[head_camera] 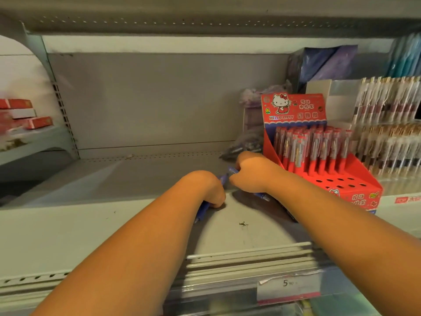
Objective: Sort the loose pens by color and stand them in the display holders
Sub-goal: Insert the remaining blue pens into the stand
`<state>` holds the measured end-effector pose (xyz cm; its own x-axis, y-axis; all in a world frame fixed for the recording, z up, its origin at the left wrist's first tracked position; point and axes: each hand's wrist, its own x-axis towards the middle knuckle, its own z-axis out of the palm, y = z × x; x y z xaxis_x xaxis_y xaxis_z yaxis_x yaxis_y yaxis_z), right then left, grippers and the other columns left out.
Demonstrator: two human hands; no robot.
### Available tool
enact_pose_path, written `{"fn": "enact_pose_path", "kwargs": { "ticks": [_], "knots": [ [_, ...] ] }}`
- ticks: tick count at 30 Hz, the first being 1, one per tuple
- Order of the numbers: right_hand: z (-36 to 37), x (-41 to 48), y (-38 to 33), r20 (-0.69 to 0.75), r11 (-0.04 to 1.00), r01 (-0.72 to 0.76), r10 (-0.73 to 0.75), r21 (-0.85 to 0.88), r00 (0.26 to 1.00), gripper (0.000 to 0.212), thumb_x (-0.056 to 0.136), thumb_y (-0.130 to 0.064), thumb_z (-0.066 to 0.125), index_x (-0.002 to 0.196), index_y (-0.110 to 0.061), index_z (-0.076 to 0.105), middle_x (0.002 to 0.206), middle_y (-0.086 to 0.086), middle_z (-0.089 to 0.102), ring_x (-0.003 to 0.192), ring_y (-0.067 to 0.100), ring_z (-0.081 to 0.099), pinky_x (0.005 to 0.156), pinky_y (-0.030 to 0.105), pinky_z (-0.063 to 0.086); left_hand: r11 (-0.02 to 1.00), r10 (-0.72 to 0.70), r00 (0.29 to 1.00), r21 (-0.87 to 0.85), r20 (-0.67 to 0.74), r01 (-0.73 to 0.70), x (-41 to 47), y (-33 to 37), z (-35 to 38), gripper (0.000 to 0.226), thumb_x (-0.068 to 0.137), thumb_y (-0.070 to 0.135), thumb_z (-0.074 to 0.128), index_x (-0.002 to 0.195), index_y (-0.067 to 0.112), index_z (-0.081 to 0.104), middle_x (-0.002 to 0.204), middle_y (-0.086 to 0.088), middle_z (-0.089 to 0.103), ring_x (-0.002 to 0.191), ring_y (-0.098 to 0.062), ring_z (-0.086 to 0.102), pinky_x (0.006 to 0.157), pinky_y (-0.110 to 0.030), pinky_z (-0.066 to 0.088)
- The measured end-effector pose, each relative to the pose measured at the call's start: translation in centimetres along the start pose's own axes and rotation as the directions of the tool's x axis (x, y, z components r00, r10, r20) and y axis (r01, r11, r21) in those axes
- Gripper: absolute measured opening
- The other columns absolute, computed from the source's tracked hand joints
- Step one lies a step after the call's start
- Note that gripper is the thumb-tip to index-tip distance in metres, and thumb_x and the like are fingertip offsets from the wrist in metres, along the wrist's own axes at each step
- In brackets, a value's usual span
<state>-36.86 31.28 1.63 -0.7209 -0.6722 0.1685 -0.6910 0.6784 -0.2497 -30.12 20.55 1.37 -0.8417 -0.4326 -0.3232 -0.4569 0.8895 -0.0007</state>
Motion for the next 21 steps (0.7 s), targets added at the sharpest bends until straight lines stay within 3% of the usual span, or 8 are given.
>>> {"fn": "enact_pose_path", "kwargs": {
  "ticks": [3,6,8,10,13,16,18,21],
  "knots": [
    [0.1,-0.2,0.2,-0.09,0.994,0.051,-0.043,0.094,0.995,0.026,0.086,-0.021,0.058,0.067,-0.01,0.046,0.054,0.008,0.05,0.051,0.024,0.05,0.046,0.028,0.036,0.999,-0.029,0.997,-0.015,-0.07,0.028,0.0,-0.5,0.5,0.007,0.084,0.012,0.055,0.09,0.008,0.058,0.066,-0.007,0.054,0.055,-0.02,0.05,0.049,-0.027,0.043],
    [-0.1,-1.1,0.5,-0.204,0.968,0.107,-0.06,0.228,0.977,0.016,0.086,-0.018,0.058,0.095,-0.004,0.059,0.076,0.016,0.064,0.063,0.032,0.063,0.058,0.041,0.055,0.996,-0.037,0.986,-0.091,-0.16,0.023,0.2,-1.0,0.9,0.009,0.082,0.016,0.058,0.075,0.011,0.055,0.07,-0.005,0.054,0.059,-0.019,0.051,0.056,-0.028,0.043],
    [-0.6,-2.2,0.6,-0.268,0.879,0.172,-0.053,0.444,0.962,0.013,0.088,-0.011,0.055,0.098,-0.005,0.061,0.073,0.013,0.067,0.06,0.03,0.067,0.052,0.041,0.057,0.982,-0.027,0.981,-0.19,-0.193,-0.011,0.0,-1.3,0.9,0.012,0.084,0.017,0.057,0.074,0.011,0.055,0.069,-0.005,0.053,0.057,-0.017,0.05,0.053,-0.026,0.041],
    [-1.4,-3.8,0.8,-0.296,0.73,0.209,-0.009,0.651,0.955,0.015,0.091,-0.007,0.05,0.098,-0.016,0.061,0.057,0.002,0.063,0.044,0.018,0.058,0.04,0.029,0.046,0.933,-0.024,0.963,-0.352,-0.267,-0.075,-0.6,-1.5,0.5,0.016,0.081,0.013,0.055,0.066,0.012,0.05,0.062,-0.004,0.048,0.049,-0.015,0.045,0.04,-0.019,0.035],
    [-2.7,-6.8,1.5,-0.286,0.465,0.216,0.084,0.859,0.955,0.022,0.092,-0.003,0.049,0.096,-0.016,0.066,0.056,0.003,0.057,0.041,0.015,0.045,0.037,0.022,0.034,0.752,-0.043,0.897,-0.605,-0.44,-0.261,-1.8,-1.0,-0.7,0.008,0.072,0.01,0.057,0.067,0.012,0.051,0.057,-0.003,0.048,0.043,-0.014,0.043,0.036,-0.014,0.028],
    [-4.3,-10.0,2.4,-0.309,0.2,0.275,0.163,0.94,0.937,0.024,0.089,0.005,0.045,0.091,-0.008,0.065,0.069,0.009,0.056,0.045,0.015,0.042,0.037,0.02,0.028,0.517,0.031,0.798,-0.674,-0.602,-0.528,-3.8,0.6,-1.6,0.019,0.071,0.009,0.059,0.089,0.015,0.058,0.067,-0.004,0.055,0.049,-0.015,0.049,0.04,-0.019,0.035],
    [-5.5,-12.2,3.4,-0.355,0.074,0.347,0.195,0.935,0.914,0.019,0.089,0.006,0.043,0.096,0.002,0.061,0.068,0.006,0.057,0.044,0.014,0.042,0.036,0.019,0.027,0.338,0.112,0.687,-0.623,-0.718,-0.706,-5.7,2.6,-2.0,0.019,0.069,0.003,0.058,0.069,0.022,0.058,0.05,0.001,0.048,0.039,-0.015,0.047,0.036,-0.019,0.033],
    [-7.2,-15.8,5.5,-0.406,0.02,0.413,0.238,0.91,0.882,0.021,0.093,0.0,0.045,0.11,0.002,0.058,0.067,0.002,0.056,0.045,0.011,0.043,0.034,0.018,0.029,0.066,0.161,0.587,-0.584,-0.794,-0.809,-8.6,6.7,-1.8,0.017,0.058,0.003,0.055,0.053,0.019,0.052,0.046,-0.003,0.044,0.037,-0.017,0.044,0.038,-0.022,0.036]
  ]
}}
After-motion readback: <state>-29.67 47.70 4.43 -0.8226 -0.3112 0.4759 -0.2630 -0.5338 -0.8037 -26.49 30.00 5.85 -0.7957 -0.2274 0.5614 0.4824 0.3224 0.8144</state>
